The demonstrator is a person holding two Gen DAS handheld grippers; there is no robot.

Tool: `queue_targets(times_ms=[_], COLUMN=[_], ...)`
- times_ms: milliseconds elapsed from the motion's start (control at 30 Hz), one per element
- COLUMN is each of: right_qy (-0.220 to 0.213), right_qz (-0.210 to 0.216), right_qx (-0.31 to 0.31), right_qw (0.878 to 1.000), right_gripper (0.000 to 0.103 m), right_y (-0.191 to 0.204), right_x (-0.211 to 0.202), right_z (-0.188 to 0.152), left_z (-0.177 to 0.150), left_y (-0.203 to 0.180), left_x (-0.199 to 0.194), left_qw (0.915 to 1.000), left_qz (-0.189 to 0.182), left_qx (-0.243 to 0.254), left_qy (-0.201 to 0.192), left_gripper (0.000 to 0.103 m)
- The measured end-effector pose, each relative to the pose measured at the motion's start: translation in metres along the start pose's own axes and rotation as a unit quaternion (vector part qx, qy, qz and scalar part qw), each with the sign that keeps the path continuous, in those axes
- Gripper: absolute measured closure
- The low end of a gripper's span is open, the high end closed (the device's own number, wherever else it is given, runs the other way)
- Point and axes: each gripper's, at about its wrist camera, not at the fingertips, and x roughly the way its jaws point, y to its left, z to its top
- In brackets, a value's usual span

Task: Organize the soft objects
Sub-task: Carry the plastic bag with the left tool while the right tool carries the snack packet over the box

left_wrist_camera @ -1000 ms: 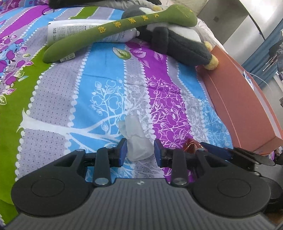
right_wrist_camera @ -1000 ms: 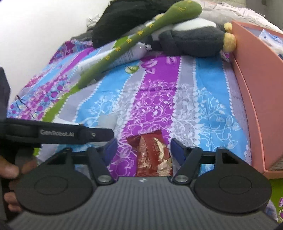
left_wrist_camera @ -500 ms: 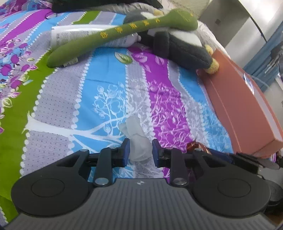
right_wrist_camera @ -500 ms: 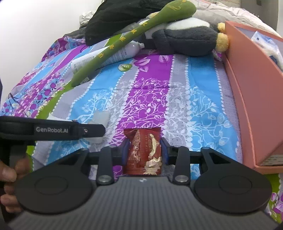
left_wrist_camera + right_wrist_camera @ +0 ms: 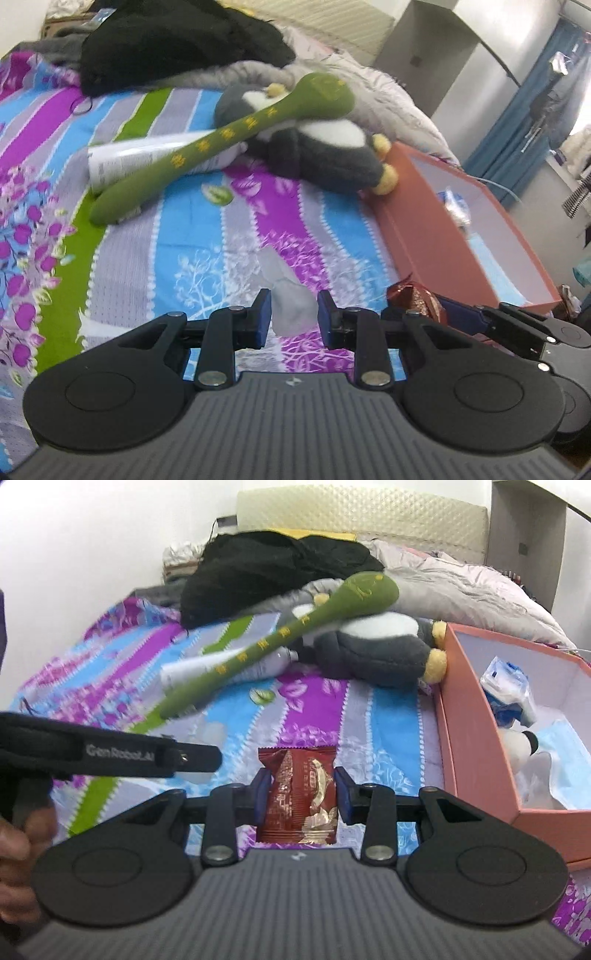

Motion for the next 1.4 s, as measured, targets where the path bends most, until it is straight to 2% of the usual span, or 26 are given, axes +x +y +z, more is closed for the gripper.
queue_targets(times_ms=[333, 633, 800, 1000, 1233, 1400], right_qy=[-0.04, -0.061, -0.074, -0.082, -0.074, -0.076], right_qz=[-0.005, -0.02, -0.042, -0.077, -0.125, -0.139], right_qx=[0.016, 0.028, 0.045, 0.072, 0.079, 0.093], right_qw=[0.999, 0.998, 0.995, 0.991, 0.986, 0.983], right_gripper=[0.063, 0.063, 0.063, 0.063, 0.063, 0.063], right_y=[-0.002, -0.011, -0.024, -0.049, -0.075, -0.098], right_x=[-0.054, -0.097, -0.118, -0.142, -0.158, -0.162], right_z=[0.024, 0.028, 0.02, 0.004, -0.014, -0.019], left_z=[0.02, 0.014, 0.009, 0.001, -0.012, -0.009], left_y=[-0.036, -0.066, -0.086, -0.12, -0.15, -0.167], left_x=[-0.045, -0.073, -0.082, -0.088, -0.078, -0.071], left_qw=[0.9987, 0.997, 0.9955, 0.9919, 0.9891, 0.9845], left_qz=[-0.025, -0.058, -0.078, -0.099, -0.113, -0.123], left_qx=[0.029, 0.028, 0.035, 0.068, 0.092, 0.124], left_qy=[-0.033, -0.044, -0.042, -0.041, -0.021, -0.014], left_gripper=[0.072, 0.072, 0.072, 0.072, 0.072, 0.072])
